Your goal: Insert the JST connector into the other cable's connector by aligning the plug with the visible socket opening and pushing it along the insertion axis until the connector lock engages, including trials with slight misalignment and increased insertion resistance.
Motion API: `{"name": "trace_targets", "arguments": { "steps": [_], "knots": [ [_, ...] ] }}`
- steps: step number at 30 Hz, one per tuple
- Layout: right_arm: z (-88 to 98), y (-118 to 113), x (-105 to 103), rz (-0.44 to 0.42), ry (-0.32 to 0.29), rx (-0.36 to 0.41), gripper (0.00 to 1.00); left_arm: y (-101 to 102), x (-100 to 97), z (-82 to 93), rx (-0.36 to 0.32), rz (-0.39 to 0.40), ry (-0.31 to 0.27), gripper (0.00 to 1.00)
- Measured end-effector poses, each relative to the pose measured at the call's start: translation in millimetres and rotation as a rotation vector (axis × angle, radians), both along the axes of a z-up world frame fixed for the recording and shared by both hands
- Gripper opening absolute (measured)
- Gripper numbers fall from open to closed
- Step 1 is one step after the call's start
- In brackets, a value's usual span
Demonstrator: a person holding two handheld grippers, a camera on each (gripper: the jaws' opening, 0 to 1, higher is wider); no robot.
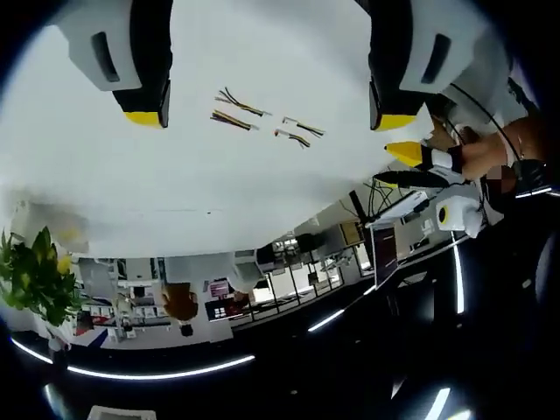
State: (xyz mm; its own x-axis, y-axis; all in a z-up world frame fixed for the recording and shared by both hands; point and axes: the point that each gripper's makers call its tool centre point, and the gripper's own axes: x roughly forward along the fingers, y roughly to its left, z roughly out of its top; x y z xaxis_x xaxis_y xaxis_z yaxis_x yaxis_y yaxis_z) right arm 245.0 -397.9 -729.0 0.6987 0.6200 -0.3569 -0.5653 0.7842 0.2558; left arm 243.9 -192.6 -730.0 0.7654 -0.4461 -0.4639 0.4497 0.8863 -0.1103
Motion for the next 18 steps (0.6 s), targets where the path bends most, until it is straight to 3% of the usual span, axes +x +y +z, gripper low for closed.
{"name": "trace_targets", "arguments": {
  "steps": [10, 15, 18],
  "knots": [
    [-3.5, 4.6, 12.7, 0.019, -0.001, -0.027, 0.88, 11.4, 14.1, -6.3, 0.034, -0.005, 0.002, 0.71],
    [1.1, 9.3, 23.9, 0.049, -0.026, -0.055, 0.86, 9.9, 19.5, -10.9, 0.065, -0.017, 0.002, 0.70],
    [1.1, 14.0, 30.4, 0.082, -0.027, -0.087, 0.85, 3.5, 20.5, -10.2, 0.045, -0.033, 0.001, 0.70]
  ]
}}
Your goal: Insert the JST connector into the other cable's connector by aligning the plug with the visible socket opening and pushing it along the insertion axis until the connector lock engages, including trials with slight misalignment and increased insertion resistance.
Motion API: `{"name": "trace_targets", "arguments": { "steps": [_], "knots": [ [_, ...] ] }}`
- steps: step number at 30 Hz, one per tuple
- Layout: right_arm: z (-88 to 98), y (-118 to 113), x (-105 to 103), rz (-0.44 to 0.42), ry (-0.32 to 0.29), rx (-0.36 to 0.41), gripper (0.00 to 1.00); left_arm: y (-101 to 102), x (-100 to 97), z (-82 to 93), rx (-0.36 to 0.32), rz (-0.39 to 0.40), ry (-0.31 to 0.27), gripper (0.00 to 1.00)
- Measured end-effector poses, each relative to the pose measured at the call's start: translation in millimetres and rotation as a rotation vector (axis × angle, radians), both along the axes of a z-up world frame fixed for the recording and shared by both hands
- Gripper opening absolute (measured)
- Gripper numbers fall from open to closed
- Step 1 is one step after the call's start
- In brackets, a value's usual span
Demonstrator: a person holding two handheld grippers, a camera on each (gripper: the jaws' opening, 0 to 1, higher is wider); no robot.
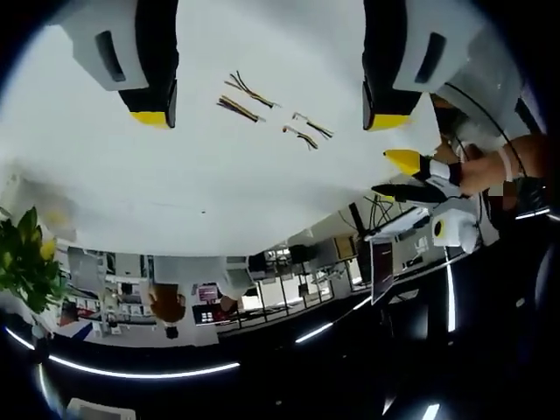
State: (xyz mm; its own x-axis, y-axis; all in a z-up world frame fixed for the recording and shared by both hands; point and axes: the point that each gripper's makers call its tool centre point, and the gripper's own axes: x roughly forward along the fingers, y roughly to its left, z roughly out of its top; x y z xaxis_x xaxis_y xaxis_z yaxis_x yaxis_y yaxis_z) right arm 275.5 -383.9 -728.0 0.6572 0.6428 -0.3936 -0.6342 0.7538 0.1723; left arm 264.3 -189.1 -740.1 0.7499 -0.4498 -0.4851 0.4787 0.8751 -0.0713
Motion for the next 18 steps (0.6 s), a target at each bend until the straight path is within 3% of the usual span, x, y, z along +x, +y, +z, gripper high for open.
{"name": "trace_targets", "arguments": {
  "steps": [7, 18],
  "knots": [
    [6.5, 14.2, 11.9, 0.025, -0.027, 0.034, 0.84, -7.3, 8.9, 2.0, -0.012, -0.017, -0.013, 0.70],
    [4.7, 22.4, 32.7, 0.071, -0.053, -0.002, 0.83, -12.6, 22.9, -3.4, 0.035, -0.047, -0.022, 0.70]
  ]
}}
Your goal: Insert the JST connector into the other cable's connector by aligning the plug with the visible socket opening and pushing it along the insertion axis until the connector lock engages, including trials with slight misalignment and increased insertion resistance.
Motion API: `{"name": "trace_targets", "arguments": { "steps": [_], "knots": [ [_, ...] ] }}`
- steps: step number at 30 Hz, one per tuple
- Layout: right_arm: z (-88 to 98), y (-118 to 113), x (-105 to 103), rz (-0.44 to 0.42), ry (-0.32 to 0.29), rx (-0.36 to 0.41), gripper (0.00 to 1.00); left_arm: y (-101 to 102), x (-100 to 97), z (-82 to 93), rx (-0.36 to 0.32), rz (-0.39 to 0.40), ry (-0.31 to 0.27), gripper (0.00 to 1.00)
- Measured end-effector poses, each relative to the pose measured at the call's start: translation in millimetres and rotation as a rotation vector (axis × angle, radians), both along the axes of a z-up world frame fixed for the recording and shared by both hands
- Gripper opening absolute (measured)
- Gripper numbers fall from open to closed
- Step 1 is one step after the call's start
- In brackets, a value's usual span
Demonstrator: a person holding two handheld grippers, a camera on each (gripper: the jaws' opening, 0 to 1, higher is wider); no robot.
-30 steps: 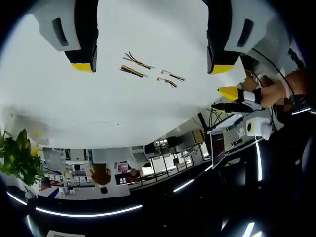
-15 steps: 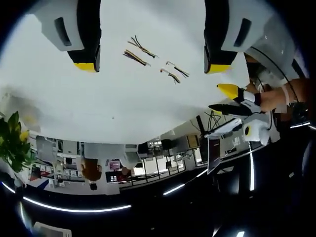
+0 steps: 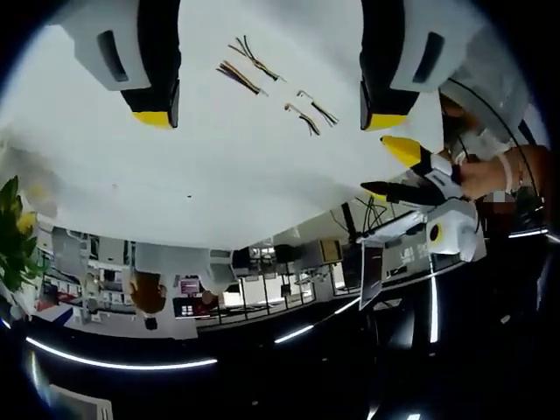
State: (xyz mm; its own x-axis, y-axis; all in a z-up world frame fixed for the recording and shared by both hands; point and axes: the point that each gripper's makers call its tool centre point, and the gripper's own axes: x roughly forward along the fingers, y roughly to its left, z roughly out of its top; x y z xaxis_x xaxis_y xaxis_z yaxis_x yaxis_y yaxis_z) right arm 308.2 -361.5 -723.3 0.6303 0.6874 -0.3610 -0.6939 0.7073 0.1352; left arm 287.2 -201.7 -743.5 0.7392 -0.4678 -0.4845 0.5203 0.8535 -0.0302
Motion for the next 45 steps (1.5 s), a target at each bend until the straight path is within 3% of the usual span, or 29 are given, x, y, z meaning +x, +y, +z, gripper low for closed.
{"name": "trace_targets", "arguments": {
  "steps": [12, 18, 31, 36, 45],
  "knots": [
    [-11.0, 1.8, 15.5, 0.033, -0.001, -0.033, 0.79, -2.4, 16.2, -10.0, 0.035, -0.018, 0.002, 0.69],
    [-18.3, 5.5, 17.5, 0.064, -0.008, -0.056, 0.75, -7.0, 23.4, -8.3, -0.019, -0.022, 0.010, 0.68],
    [-33.1, 9.5, 27.8, 0.077, 0.024, -0.056, 0.70, -7.3, 36.3, -20.0, 0.022, -0.043, 0.011, 0.65],
    [-36.2, 10.5, 28.5, 0.077, 0.064, -0.014, 0.54, -9.1, 41.3, -19.1, -0.003, -0.049, 0.015, 0.64],
    [-43.3, 8.7, 40.3, 0.064, 0.062, 0.000, 0.45, -14.3, 48.5, -27.9, 0.033, -0.076, 0.022, 0.63]
  ]
}}
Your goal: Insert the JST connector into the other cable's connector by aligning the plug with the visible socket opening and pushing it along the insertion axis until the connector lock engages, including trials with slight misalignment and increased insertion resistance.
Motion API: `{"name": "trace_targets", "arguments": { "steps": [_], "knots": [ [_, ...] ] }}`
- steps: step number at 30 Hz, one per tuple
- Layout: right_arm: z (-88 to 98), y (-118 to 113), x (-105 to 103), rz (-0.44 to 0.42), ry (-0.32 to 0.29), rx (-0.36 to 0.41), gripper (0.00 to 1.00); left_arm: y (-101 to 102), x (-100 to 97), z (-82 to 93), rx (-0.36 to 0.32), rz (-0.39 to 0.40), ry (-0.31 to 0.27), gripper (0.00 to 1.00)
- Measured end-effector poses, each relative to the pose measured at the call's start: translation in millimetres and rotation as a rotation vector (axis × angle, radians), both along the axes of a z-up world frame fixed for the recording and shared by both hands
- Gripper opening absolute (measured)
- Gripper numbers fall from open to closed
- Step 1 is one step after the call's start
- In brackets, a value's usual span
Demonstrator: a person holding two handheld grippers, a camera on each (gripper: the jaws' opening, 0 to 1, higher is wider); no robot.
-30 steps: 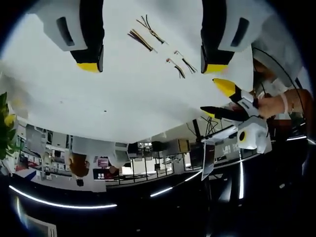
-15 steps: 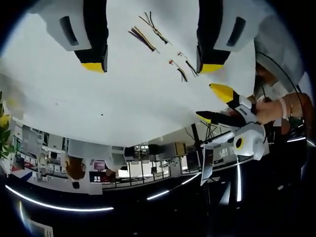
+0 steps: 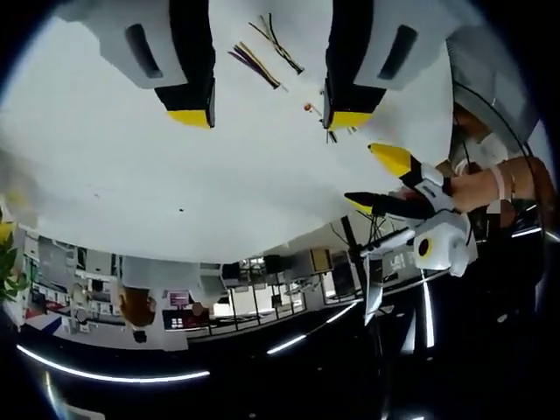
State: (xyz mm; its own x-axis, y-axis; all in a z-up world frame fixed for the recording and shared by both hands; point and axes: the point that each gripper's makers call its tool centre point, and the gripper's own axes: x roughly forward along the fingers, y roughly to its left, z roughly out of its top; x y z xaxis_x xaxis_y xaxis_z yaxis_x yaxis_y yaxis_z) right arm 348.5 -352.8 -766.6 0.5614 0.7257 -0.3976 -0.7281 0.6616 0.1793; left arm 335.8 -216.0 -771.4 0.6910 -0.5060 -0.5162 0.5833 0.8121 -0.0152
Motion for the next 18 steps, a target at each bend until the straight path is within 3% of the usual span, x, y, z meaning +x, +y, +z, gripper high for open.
{"name": "trace_targets", "arguments": {
  "steps": [4, 9, 12, 15, 18],
  "knots": [
    [-0.8, 1.3, 1.5, 0.010, -0.018, -0.003, 0.39, -3.8, -1.0, -7.3, 0.016, -0.013, 0.014, 0.61],
    [-4.9, -0.9, 3.8, 0.022, -0.037, -0.027, 0.19, -10.1, -1.1, -12.5, 0.027, -0.051, 0.023, 0.53],
    [-6.7, -1.3, 5.1, 0.024, -0.032, -0.023, 0.17, -11.4, 1.7, -13.3, 0.032, -0.061, 0.019, 0.52],
    [-11.3, -1.4, 5.9, 0.033, -0.024, -0.034, 0.17, -16.0, 5.6, -9.9, -0.019, -0.067, 0.020, 0.50],
    [-16.5, -0.3, 3.0, 0.056, -0.026, -0.057, 0.17, -17.0, 7.9, -10.0, -0.010, -0.085, 0.009, 0.46]
  ]
}}
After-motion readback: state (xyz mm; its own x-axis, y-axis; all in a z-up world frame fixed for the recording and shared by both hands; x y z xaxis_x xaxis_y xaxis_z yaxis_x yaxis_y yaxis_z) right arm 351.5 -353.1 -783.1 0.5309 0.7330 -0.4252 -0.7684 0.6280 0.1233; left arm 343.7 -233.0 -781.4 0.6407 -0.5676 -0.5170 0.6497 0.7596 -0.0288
